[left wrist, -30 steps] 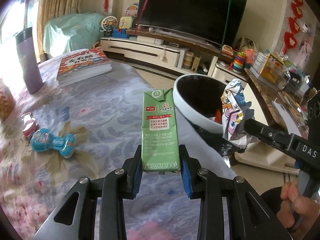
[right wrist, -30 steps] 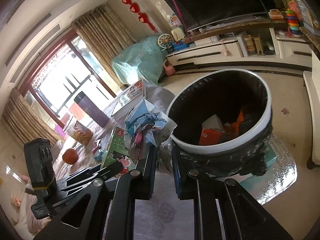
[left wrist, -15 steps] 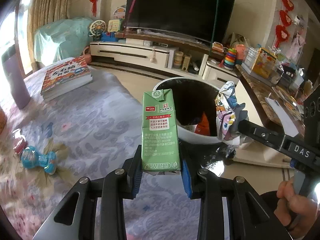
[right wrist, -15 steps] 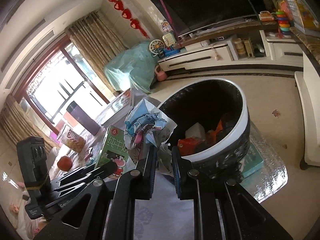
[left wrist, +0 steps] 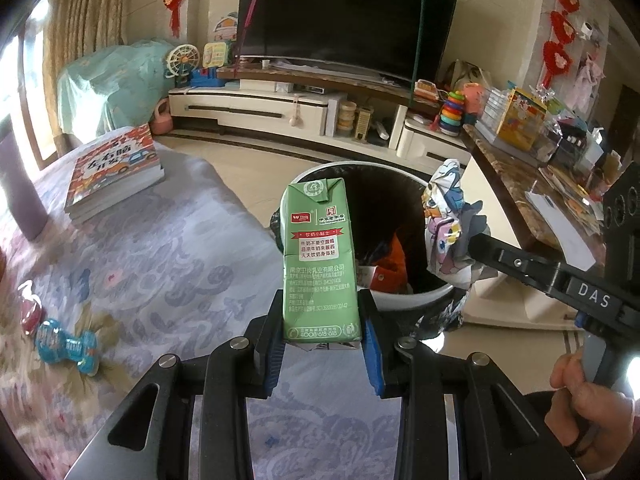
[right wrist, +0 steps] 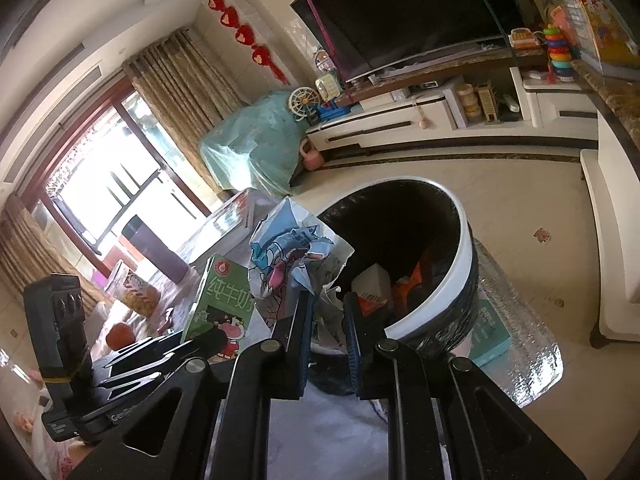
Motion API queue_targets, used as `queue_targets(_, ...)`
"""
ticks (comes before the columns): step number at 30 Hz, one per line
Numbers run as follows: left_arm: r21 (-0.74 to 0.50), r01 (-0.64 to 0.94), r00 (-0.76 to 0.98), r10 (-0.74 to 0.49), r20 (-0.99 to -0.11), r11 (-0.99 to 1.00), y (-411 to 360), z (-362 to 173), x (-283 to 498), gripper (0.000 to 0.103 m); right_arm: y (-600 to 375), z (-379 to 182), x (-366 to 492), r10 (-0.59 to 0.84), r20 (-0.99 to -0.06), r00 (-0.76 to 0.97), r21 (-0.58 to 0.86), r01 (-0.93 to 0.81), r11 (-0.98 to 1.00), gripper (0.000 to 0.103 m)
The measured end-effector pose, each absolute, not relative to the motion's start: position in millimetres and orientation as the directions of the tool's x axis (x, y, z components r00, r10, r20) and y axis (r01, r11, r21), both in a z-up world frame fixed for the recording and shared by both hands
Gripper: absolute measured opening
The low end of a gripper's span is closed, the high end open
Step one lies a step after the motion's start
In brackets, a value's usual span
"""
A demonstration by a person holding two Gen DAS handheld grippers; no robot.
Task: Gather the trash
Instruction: 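Carry the green carton and printed wrapper with both tools over the bin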
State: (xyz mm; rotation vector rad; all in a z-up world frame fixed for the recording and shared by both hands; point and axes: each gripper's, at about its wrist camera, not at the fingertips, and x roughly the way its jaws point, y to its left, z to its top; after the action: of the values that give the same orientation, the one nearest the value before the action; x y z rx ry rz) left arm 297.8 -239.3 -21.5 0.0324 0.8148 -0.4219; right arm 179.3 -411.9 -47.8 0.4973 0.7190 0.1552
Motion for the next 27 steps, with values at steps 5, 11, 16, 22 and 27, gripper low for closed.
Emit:
queue_targets(5,-0.129,0.387,0.604,-0.356,-0.713,0.913,-247,-22,305,0.032,-416,-48,183,0.291,-0.600,0.745,0.478,0.042,0.877,0.016)
queue_targets(11,-0.119,0.396,0.602,-0.356,-0.715,0.910,-259,-21,314,0.032,-423,-48,189,0.282,-0.603,0.746,0.472,0.049,0.880,0.016)
queue_targets(16,-0.112,0.401,0.602,-0.354,-0.716,0.909,-266,-21,321,0.032,-427,-48,194,0.275,-0.607,0.746,0.468,0.056,0.882,0.016)
queue_targets(22,-0.109,0.403,0.598,-0.352,-0.720,0.909,-274,-22,331,0.032,-433,-50,201,0.267,-0.614,0.742,0.460,0.062,0.886,0.016)
queue_targets(27,-0.109,0.402,0.593,-0.349,-0.726,0.909,-279,-25,339,0.032,-433,-52,208,0.262,-0.624,0.736,0.455,0.069,0.888,0.016)
